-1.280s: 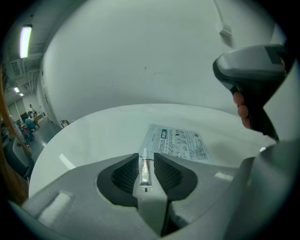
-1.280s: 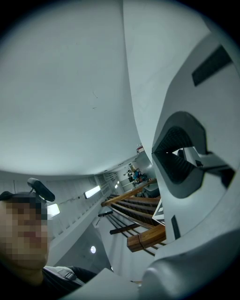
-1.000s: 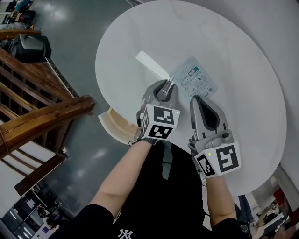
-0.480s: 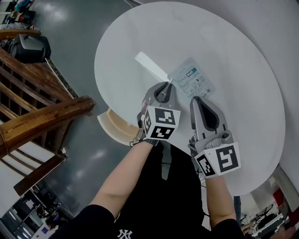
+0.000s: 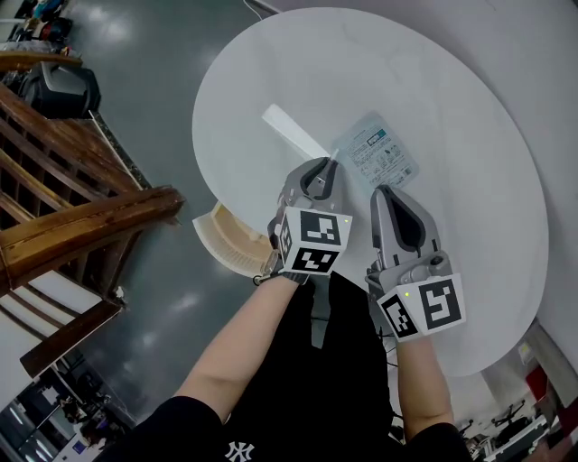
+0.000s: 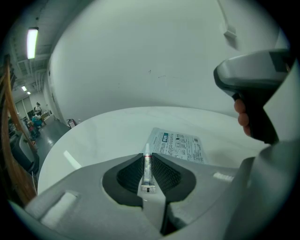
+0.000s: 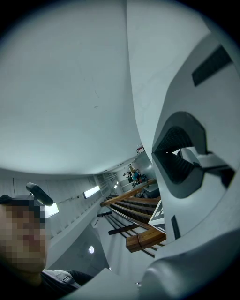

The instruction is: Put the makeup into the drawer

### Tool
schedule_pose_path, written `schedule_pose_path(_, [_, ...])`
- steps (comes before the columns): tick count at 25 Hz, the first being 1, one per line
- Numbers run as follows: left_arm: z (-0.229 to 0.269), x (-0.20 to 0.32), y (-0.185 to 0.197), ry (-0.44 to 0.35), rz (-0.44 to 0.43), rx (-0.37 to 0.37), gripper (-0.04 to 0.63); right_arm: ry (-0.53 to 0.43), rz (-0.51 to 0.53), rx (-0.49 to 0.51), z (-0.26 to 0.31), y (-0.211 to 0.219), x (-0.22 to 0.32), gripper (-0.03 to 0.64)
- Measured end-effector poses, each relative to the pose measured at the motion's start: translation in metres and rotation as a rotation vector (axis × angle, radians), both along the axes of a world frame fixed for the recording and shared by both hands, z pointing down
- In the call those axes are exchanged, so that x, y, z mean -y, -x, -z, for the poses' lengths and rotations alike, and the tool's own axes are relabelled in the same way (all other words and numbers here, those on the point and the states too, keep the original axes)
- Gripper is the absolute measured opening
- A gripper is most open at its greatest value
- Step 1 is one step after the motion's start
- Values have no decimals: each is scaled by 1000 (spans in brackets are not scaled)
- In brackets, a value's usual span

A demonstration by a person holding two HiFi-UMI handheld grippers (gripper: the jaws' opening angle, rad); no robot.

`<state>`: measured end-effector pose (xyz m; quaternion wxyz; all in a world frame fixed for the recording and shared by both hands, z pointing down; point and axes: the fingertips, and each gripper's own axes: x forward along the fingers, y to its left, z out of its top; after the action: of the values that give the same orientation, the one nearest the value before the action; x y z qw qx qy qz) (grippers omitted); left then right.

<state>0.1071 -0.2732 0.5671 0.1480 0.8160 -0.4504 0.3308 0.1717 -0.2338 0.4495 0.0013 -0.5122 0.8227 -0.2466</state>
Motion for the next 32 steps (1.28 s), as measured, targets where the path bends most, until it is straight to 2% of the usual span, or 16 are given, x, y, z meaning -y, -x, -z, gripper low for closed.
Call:
schedule_pose_path(14, [48, -38, 35, -55, 36, -108, 64, -36, -4, -17, 27, 41, -30, 15])
schedule_pose_path(32, [95, -96, 115, -123, 83, -151, 64, -92, 26, -16, 51, 119, -82, 15])
